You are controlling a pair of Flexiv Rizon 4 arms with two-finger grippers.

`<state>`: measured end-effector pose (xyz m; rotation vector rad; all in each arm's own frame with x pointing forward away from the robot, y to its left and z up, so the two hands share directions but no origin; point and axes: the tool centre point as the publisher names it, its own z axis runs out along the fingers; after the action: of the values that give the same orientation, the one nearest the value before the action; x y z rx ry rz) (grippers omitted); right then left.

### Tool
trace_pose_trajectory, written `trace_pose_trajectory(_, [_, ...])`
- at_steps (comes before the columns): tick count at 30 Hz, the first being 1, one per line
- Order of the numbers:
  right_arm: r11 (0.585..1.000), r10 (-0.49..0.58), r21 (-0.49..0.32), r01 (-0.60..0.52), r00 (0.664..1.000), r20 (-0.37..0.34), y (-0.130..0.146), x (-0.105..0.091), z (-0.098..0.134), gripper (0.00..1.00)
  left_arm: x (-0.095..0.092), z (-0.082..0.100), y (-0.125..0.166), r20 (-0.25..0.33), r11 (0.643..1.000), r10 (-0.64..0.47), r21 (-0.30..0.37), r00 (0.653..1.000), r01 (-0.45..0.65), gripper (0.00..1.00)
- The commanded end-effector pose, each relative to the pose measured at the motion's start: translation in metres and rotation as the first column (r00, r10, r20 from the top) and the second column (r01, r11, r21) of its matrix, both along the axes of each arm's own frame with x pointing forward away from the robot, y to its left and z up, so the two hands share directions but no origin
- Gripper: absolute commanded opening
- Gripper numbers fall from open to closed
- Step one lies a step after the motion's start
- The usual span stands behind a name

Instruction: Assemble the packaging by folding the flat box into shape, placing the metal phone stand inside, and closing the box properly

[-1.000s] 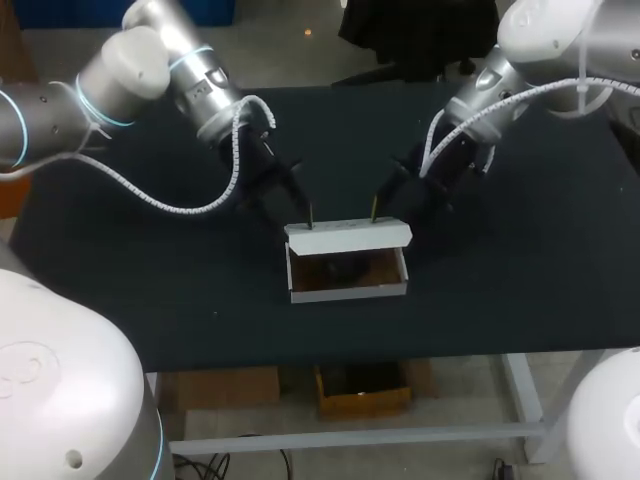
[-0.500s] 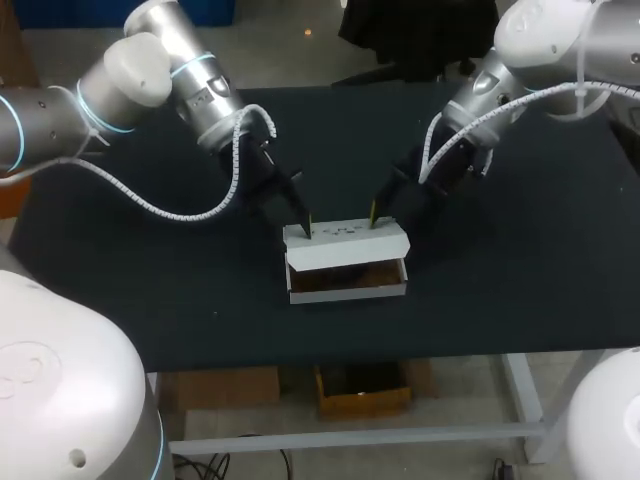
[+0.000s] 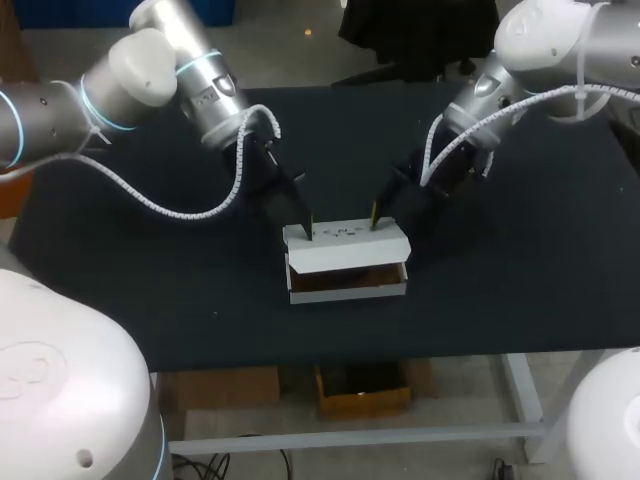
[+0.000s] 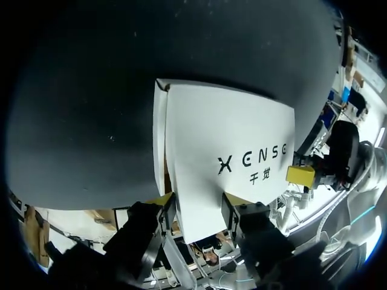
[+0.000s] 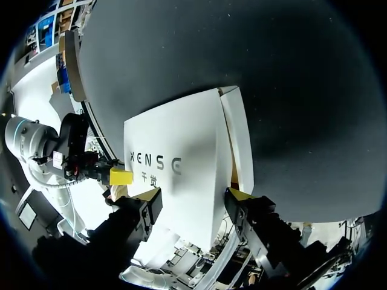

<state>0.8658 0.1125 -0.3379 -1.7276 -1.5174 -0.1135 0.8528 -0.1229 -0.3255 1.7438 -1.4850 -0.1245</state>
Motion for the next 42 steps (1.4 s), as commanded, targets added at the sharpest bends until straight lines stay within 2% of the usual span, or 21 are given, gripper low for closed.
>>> trace_pose_trajectory(1, [1.0,0.008,0.004,-0.008,1.0,-0.004,0.0,0.003,-0.001,0.67,-0.003,0.002,0.0,0.015,1.0,0.004,0.009,1.0,-0.004,0.49])
trace_pose_trajectory(21, [1.0,0.02,0.006,-0.02,1.0,-0.016,-0.001,0.003,-0.013,0.68,0.002,0.004,0.004,0.076,0.997,0.004,0.08,0.997,-0.011,0.5])
trace_pose_trajectory(30, [1.0,0.025,0.007,-0.025,1.0,-0.015,-0.002,0.006,-0.013,0.67,0.0,0.01,0.007,0.136,0.994,0.006,0.107,0.991,-0.021,0.53])
trace_pose_trajectory(33, [1.0,0.026,0.006,-0.026,1.0,-0.016,0.0,0.002,-0.015,0.64,-0.001,0.013,0.009,0.159,0.993,0.01,0.112,0.987,-0.028,0.53])
trace_pose_trajectory(36, [1.0,0.028,0.004,-0.027,0.999,-0.018,-0.002,0.006,-0.016,0.61,-0.003,0.017,0.011,0.181,0.993,0.011,0.111,0.983,-0.031,0.55])
trace_pose_trajectory(42, [1.0,0.028,0.003,-0.028,0.999,-0.021,-0.002,0.005,-0.018,0.62,-0.006,0.024,0.014,0.234,0.993,0.01,0.111,0.972,-0.037,0.56])
